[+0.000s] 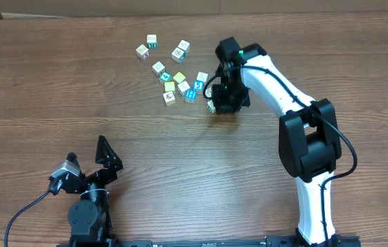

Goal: Form a circle

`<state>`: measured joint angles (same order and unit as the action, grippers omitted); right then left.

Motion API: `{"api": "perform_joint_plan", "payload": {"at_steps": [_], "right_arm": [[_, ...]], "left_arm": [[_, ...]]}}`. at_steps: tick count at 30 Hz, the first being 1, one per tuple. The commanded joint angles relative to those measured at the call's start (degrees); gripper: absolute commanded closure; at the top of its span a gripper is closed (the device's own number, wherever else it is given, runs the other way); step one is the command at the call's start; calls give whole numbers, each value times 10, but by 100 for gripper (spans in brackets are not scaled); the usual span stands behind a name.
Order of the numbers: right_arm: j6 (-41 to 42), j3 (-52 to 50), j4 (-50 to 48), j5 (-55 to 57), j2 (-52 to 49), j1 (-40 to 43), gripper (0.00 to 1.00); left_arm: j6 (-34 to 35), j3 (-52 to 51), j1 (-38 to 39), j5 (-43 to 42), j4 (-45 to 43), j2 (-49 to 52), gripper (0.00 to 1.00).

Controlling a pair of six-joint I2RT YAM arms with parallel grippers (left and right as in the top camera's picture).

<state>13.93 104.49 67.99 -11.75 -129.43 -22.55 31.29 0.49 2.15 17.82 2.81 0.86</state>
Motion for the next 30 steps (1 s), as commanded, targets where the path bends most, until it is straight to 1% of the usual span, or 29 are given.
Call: {"api": "perform_joint_plan", "payload": {"at_steps": [1, 6, 11, 20, 30], "right_arm": [[16, -33, -22, 1, -3, -3, 86], [33, -68, -62, 1, -3, -10, 86], [37, -70, -88, -5, -3, -23, 86], [37, -70, -209, 8, -6, -29, 85], [37, -70, -314, 17, -18, -29, 80]], "left_arm": [[-7, -2, 0, 6, 0, -6, 1], [-7, -2, 0, 6, 0, -6, 0], [-7, -2, 0, 6, 0, -6, 1], [-7, -2, 0, 6, 0, -6, 1], [-7, -2, 0, 6, 0, -6, 1]]}}
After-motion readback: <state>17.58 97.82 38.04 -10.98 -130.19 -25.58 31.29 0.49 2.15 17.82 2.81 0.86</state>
